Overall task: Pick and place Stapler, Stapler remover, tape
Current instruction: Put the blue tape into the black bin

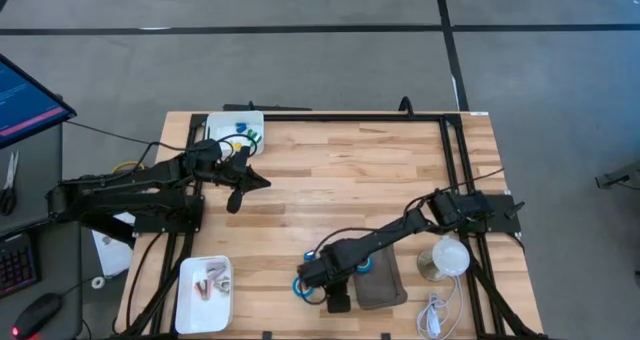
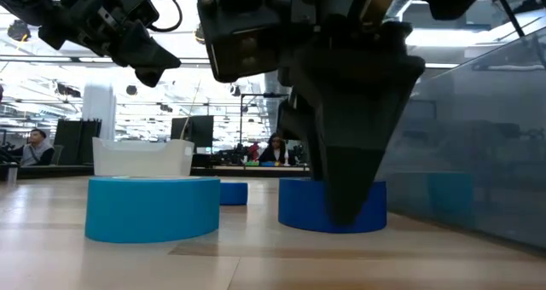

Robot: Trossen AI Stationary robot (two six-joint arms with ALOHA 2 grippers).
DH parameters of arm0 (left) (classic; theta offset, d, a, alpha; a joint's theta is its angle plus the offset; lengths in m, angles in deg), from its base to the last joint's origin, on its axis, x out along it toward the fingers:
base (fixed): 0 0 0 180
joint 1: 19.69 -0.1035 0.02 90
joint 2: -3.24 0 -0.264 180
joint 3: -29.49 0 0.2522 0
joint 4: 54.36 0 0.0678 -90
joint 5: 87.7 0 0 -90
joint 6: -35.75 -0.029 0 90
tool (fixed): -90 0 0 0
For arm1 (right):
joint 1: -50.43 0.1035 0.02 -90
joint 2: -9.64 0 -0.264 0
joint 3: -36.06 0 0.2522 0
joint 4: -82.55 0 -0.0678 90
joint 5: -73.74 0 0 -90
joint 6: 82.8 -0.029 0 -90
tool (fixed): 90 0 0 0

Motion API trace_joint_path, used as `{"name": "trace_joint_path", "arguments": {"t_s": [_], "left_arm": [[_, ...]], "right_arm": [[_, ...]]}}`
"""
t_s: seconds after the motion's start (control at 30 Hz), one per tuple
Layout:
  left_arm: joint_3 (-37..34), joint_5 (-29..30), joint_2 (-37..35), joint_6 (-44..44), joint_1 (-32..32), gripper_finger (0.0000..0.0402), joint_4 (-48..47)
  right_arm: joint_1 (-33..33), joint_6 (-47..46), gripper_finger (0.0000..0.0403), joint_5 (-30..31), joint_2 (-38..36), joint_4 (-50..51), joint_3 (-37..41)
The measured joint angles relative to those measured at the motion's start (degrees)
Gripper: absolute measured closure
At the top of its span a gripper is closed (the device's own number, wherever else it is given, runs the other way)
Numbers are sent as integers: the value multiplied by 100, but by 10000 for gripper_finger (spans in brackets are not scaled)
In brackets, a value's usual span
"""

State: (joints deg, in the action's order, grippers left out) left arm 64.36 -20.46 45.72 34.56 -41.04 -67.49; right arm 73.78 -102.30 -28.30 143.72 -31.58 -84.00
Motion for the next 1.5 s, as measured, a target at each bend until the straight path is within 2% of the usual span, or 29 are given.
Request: {"name": "trace_joint_path", "arguments": {"t_s": [0.07,0.2,0.47,0.6,0.8,1.03,1.5], "left_arm": [[0,-2,0,0,2,399,33],[0,0,0,0,0,399,41],[0,0,0,6,0,399,36],[0,-1,0,13,1,399,36],[0,0,0,15,0,399,36],[0,0,0,15,2,399,37],[0,-2,0,17,2,399,43]], "right_arm": [[-7,2,321,5,7,20,-10],[3,143,377,168,-31,82,-60],[11,364,377,1062,-127,788,-899],[40,435,377,1465,-183,1502,-1404],[221,56,377,1809,-199,2774,-2205],[590,-660,377,1939,-205,3793,-2582],[1077,-1861,378,1867,-192,3788,-2554]]}}
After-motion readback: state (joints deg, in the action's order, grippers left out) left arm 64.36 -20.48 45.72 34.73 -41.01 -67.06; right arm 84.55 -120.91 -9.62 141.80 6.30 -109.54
